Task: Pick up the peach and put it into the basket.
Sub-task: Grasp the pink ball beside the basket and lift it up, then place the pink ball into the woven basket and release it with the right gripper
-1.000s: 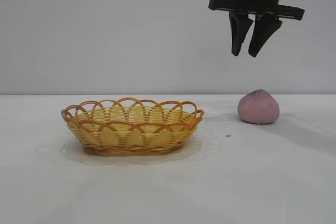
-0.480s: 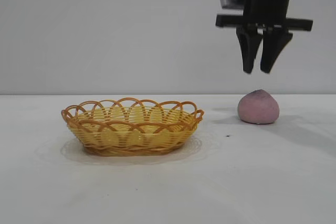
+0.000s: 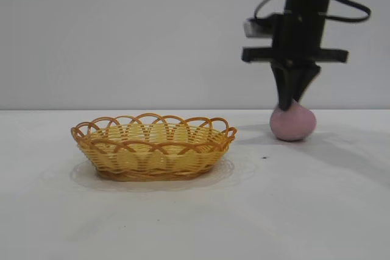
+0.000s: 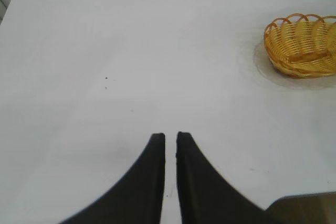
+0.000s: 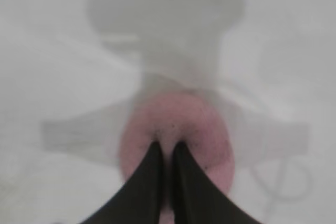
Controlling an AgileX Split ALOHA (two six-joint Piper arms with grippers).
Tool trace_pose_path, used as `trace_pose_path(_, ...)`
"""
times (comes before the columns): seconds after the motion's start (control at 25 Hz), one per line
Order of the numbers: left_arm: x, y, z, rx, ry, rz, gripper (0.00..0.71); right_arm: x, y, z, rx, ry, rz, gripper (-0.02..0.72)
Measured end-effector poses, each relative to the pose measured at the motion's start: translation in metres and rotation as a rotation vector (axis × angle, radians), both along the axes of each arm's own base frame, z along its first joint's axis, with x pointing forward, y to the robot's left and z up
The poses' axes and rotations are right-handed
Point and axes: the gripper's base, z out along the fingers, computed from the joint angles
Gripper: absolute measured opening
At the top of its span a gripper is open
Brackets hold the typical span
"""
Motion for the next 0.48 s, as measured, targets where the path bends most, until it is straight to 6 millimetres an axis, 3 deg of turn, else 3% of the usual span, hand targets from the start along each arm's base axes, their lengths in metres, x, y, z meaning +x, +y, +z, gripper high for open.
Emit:
trace_pose_path(0.12,0.000,0.000,0.000,0.000,0.000,0.000,0.036,-0.025,0.029,0.004,0.007,0.016,0.098,0.000)
trace_pose_path(0.2,0.000,0.000,0.000,0.000,0.000,0.016,0.036,-0.034,0.044,-0.005,0.003,0.042,0.135,0.000)
trace_pose_path(0.48,0.000,0.000,0.000,0.000,0.000,0.029,0.036,-0.032,0.058,-0.057,-0.057,0.144,0.151,0.000)
